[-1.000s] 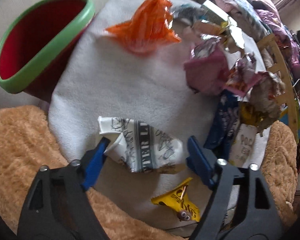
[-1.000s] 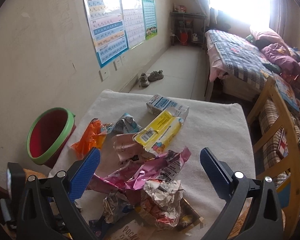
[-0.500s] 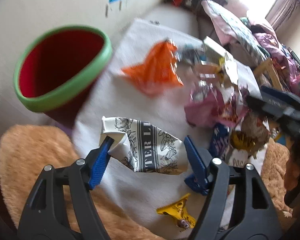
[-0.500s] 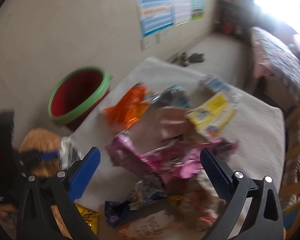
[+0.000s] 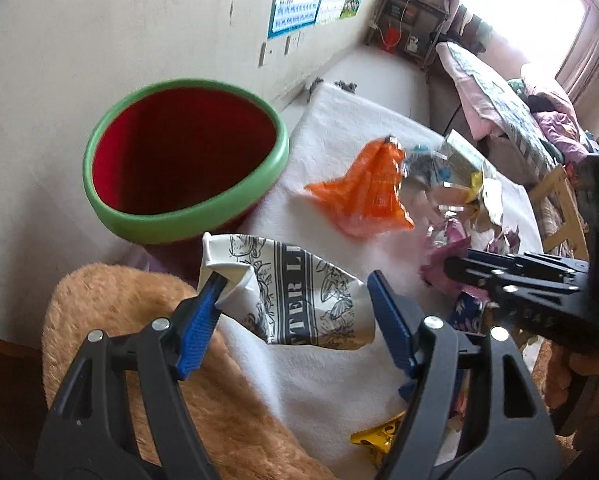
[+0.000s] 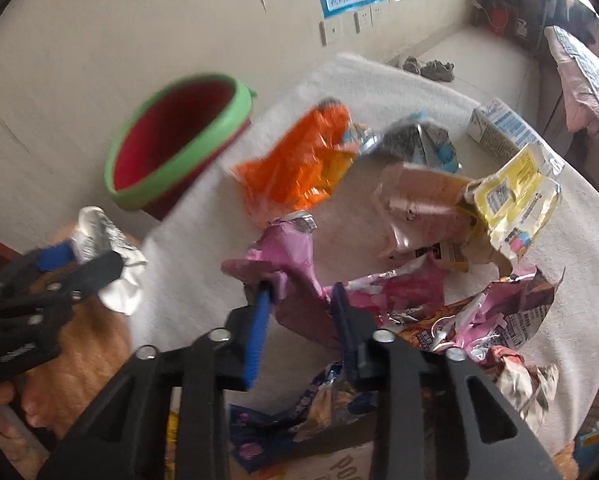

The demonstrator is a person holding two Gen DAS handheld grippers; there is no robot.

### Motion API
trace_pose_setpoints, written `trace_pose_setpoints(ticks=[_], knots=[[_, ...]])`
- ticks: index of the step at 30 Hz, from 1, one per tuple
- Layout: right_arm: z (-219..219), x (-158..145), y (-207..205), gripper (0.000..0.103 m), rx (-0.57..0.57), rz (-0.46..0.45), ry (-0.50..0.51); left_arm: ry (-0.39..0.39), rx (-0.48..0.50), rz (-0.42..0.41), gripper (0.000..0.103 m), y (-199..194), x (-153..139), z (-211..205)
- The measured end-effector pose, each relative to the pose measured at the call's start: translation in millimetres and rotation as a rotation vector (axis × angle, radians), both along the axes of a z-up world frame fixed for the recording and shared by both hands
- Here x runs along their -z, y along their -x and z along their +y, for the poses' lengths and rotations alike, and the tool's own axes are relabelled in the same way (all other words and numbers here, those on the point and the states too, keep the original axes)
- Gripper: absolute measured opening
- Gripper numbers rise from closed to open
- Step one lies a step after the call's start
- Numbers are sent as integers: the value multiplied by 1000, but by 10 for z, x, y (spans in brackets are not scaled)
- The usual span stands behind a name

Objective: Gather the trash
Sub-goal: 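Grasp the white printed paper wrapper with the left gripper while the right grasps a pink wrapper, then carry both wrappers over the green-rimmed bucket and open both grippers to drop them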

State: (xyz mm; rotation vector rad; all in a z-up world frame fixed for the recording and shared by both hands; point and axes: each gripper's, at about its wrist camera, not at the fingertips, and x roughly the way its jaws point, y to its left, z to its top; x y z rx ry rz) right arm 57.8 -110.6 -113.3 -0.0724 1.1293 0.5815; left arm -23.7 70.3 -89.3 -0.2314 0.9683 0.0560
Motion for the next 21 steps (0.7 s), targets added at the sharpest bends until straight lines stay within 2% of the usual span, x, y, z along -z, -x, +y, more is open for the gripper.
trace_pose_setpoints(ticks=[6, 12, 14, 17, 21], knots=[[31, -505, -69, 23, 13, -36, -170, -7, -57, -58, 70, -111, -143, 263], [363, -748, -351, 23, 2, -19, -287, 10, -196, -80, 70, -343, -206, 787], [604, -800, -458, 23, -25, -40, -291, 4, -234, -72, 70, -437, -189, 939], [979, -835, -524, 23, -87, -78, -234, -3, -275, -27, 70, -591, -98, 1132], [1457, -719, -627, 24, -162, -111, -171, -10, -304, 9, 70, -702, 16, 1289]])
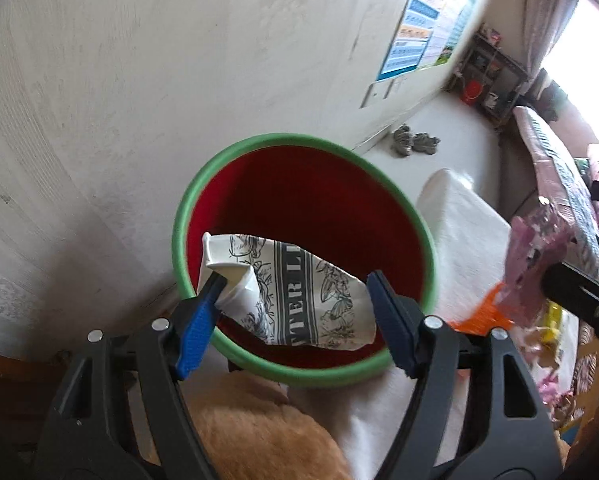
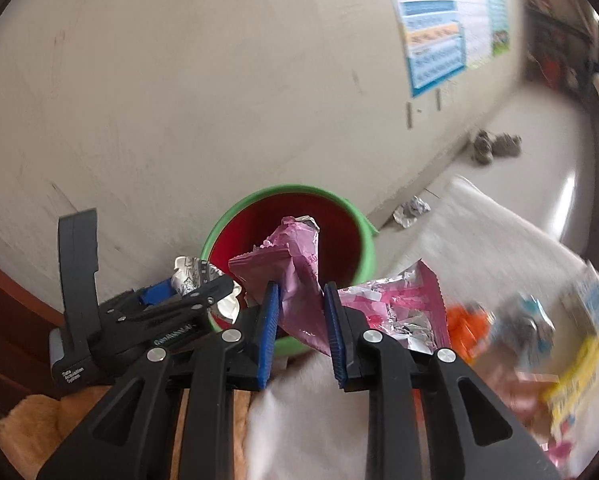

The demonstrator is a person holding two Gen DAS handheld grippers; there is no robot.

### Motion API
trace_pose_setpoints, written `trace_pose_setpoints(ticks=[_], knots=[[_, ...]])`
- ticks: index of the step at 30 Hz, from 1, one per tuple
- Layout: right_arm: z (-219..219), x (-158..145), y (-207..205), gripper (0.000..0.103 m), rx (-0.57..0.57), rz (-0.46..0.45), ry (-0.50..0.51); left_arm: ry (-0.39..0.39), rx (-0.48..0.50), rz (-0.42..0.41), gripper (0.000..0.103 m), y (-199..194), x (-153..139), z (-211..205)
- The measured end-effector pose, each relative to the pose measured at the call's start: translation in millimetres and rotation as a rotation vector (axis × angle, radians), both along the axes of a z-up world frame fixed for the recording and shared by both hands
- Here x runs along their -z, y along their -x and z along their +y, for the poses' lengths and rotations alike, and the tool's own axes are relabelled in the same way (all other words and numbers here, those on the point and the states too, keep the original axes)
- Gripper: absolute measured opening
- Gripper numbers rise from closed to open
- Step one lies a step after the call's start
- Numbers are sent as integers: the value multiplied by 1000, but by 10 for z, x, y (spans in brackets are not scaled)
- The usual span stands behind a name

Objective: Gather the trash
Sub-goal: 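Carry both wrappers over the green-rimmed bucket and open both grippers to drop them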

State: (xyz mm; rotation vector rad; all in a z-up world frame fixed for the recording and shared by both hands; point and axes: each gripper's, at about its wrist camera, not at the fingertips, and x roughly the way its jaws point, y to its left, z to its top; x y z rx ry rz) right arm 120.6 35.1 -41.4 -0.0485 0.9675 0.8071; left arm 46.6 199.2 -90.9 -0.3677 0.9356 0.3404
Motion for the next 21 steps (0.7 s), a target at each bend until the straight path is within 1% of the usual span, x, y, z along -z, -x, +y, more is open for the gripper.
trace_pose_setpoints(ticks=[2, 4, 5, 6, 8, 9, 14, 20, 21], knots=[[160, 51, -28, 30, -24, -23, 21, 4, -9, 17, 70, -35, 55, 41], [239, 84, -20, 43, -36, -41, 33, 13, -33, 36, 71, -42, 101, 87], [271, 86, -23, 56, -35, -48, 33, 26, -37, 38, 78, -34, 118, 102], [284, 73, -27, 59, -31, -54, 20, 31, -40, 38, 81, -44, 130, 110], [269, 67, -48, 60, -28, -47, -9, 37, -48, 25, 84, -12, 120, 117], [252, 63, -56, 62, -26, -40, -22, 40, -46, 22, 84, -13, 118, 125], [65, 3, -11, 63, 7, -16, -38, 34, -36, 14, 85, -23, 122, 103], [-408, -133, 69, 63, 67, -30, -60, 3, 11, -4, 85, 15, 71, -42], [-543, -182, 98, 63, 87, -34, -71, 0, 19, -6, 85, 4, 68, -66]])
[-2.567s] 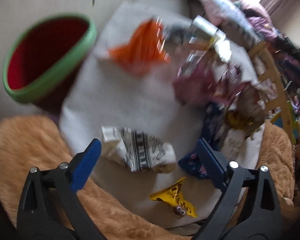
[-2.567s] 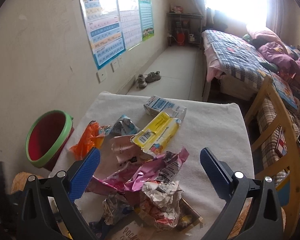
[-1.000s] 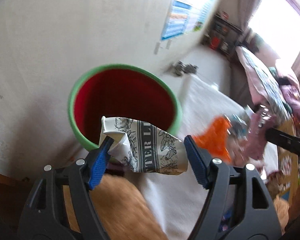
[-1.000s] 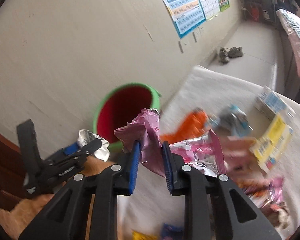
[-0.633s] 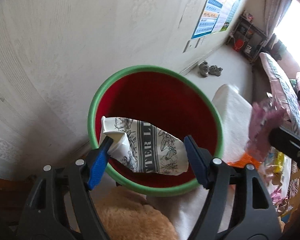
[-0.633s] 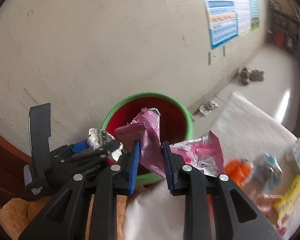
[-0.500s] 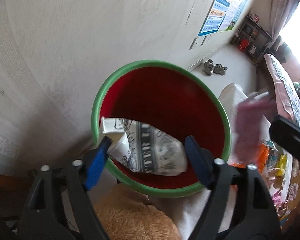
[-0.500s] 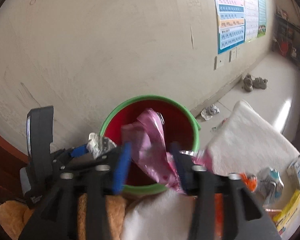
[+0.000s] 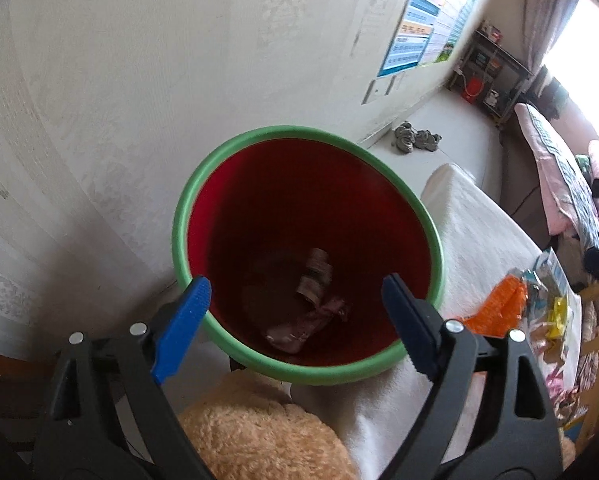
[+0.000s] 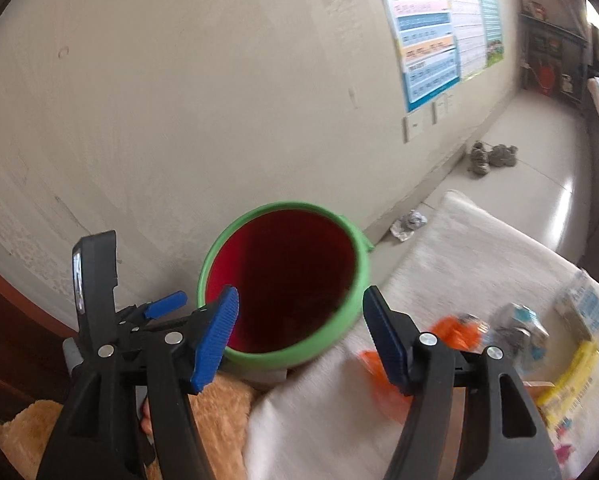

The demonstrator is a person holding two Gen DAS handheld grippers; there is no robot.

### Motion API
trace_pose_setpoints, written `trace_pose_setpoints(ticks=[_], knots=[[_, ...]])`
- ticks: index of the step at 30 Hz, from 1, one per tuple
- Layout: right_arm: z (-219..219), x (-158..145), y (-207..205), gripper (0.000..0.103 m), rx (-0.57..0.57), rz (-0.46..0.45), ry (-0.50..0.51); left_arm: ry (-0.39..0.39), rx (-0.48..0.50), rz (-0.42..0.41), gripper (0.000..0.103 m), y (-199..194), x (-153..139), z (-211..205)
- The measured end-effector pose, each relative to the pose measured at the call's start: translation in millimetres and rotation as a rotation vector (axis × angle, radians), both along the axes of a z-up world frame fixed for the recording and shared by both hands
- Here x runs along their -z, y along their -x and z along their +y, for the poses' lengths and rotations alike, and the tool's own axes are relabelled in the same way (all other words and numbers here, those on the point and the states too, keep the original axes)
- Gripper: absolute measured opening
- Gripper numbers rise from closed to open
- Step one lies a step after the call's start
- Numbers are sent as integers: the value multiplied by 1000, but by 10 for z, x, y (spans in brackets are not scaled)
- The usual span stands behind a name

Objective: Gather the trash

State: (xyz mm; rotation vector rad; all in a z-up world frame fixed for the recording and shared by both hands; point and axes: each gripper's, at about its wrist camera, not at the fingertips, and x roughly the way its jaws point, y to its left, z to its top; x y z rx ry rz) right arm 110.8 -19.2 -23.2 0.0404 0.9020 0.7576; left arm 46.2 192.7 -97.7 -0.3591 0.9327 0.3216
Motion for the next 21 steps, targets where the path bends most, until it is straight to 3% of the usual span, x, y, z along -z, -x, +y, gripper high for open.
trace_pose_setpoints(ticks=[7, 12, 16, 21], knots=[[-642, -164, 280, 64, 71, -41, 11, -16, 150, -22, 85, 171, -39, -454], [-1059, 35, 592, 68, 110, -26, 113, -1, 308, -3, 85, 396, -27, -896], [-1331, 423, 834, 68, 172, 140, 150, 68, 411, 37, 85, 574, 28, -1174], [-1394, 893, 1079, 68, 166, 355, 118, 88, 440, 76, 85, 647, 107, -1341]])
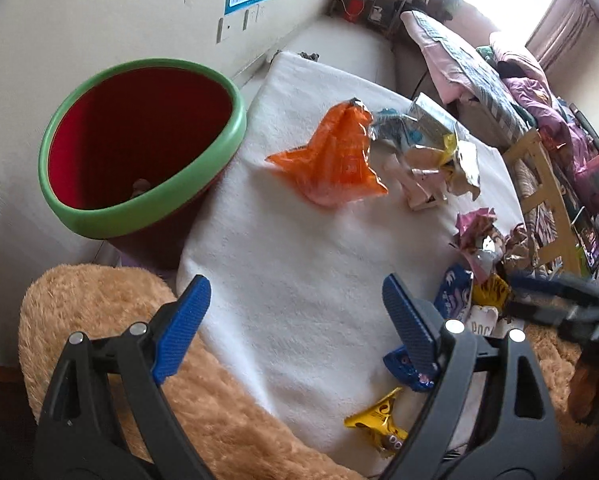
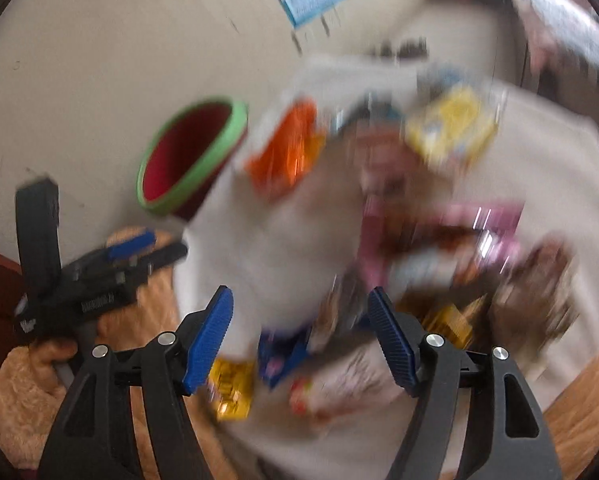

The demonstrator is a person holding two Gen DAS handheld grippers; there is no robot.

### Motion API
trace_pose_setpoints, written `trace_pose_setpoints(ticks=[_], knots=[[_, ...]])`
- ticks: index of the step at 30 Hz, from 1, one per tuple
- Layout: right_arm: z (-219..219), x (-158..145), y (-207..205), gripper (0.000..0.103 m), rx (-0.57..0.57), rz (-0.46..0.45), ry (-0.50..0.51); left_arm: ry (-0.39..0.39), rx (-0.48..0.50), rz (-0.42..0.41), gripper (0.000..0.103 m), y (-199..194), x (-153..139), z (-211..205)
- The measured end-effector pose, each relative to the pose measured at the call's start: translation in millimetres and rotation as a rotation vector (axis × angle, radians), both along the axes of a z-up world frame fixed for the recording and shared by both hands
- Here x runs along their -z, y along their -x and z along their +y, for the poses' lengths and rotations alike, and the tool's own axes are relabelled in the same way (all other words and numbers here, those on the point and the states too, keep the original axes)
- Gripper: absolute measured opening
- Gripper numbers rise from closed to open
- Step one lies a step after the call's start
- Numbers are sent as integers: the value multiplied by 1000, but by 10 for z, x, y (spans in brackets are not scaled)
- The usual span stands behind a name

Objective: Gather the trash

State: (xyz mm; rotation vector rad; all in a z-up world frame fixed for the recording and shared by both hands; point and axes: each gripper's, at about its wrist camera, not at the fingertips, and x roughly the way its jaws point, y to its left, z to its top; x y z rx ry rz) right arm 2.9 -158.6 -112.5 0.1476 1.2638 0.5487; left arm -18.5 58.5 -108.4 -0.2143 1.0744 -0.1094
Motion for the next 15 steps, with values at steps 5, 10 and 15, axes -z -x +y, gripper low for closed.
trace_pose_setpoints(ticks=[5, 10, 15], knots=[[120, 202, -29, 66, -5, 73, 0, 21, -11, 3, 85, 23, 8, -7], [208, 424, -129, 59, -22, 122, 46, 43, -13, 28, 85, 43, 20, -11], [172, 534, -150, 50, -16, 131, 39, 74, 23, 69, 85, 122, 35, -86]])
